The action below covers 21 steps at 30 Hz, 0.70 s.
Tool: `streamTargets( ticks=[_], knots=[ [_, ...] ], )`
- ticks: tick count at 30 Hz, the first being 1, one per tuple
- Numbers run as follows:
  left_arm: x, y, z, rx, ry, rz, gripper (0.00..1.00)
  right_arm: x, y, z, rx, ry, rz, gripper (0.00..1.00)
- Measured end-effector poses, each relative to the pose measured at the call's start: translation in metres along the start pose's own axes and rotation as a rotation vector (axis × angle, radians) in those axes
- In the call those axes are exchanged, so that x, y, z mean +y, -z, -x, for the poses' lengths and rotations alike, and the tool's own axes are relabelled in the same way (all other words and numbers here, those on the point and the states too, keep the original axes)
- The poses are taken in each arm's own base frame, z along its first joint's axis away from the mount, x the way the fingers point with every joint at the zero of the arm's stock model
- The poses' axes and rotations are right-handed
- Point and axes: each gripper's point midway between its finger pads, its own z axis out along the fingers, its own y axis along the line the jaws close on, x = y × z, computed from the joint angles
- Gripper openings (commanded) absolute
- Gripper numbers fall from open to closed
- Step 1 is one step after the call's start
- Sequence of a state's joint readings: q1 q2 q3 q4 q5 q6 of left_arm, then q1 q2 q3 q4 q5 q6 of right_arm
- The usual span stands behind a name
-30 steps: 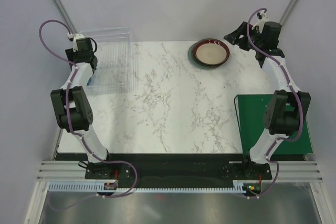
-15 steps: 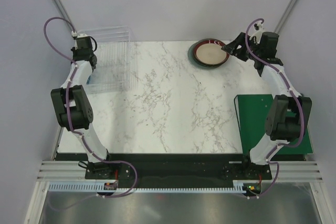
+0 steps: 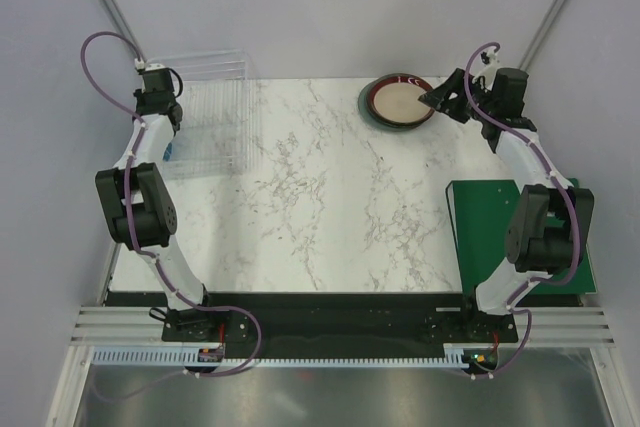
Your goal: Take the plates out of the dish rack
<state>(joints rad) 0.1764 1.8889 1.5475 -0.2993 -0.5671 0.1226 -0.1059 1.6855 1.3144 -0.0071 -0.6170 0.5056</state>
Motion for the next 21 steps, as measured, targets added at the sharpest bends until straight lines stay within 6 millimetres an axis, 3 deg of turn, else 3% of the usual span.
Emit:
streamTargets(
  ticks=[21],
  knots=[
    [0.004,0.005,0.003,0.015,-0.012,0.008,0.02,0.003,-0.004,-0.015,0.028,-0.012,0.021,0.75]
  ],
)
